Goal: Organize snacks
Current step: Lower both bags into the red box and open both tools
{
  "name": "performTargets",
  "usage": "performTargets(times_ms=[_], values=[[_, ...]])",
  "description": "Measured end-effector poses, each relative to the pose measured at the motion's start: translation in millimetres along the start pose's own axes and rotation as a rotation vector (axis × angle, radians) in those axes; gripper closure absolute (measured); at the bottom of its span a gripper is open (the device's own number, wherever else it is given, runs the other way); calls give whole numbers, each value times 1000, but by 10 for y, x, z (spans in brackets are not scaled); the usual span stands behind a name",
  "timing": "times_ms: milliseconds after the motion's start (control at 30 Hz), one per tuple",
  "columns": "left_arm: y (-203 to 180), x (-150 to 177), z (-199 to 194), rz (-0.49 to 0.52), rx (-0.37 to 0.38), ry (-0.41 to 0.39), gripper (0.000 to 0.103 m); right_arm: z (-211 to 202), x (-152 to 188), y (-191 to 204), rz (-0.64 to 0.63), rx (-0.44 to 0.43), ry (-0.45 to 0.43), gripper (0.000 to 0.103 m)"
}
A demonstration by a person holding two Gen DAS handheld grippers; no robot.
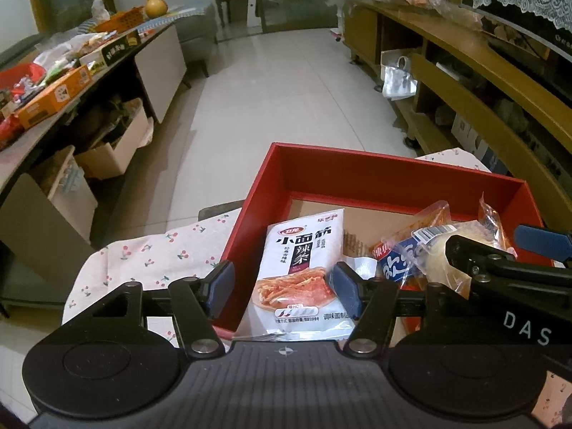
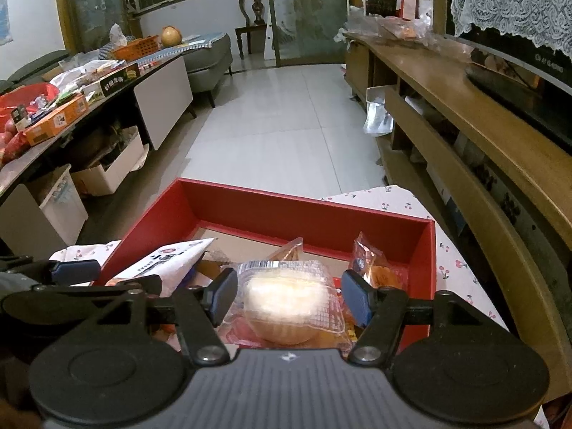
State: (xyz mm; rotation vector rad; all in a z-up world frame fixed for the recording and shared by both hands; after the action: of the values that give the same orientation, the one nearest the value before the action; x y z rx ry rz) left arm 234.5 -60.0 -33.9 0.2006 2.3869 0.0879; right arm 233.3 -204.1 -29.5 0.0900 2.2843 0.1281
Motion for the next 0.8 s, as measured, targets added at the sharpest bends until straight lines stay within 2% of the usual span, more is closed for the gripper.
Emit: performTargets(times_ms=[800], values=[[77, -12, -276, -36, 13, -36, 31, -304, -69, 102, -71, 13, -74, 28]])
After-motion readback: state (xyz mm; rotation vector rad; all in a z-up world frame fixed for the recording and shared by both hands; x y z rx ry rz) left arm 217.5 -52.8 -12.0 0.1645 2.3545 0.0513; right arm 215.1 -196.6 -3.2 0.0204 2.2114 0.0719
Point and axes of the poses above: each gripper's, at about its wrist camera, not at the fingertips, and z roughly the way its jaws point, y to its left, x to its underside, the point moved 7 cm from there along z, roughly the way its jaws point, and after that the axes turned 2 degrees about -y, right-handed, at the moved point
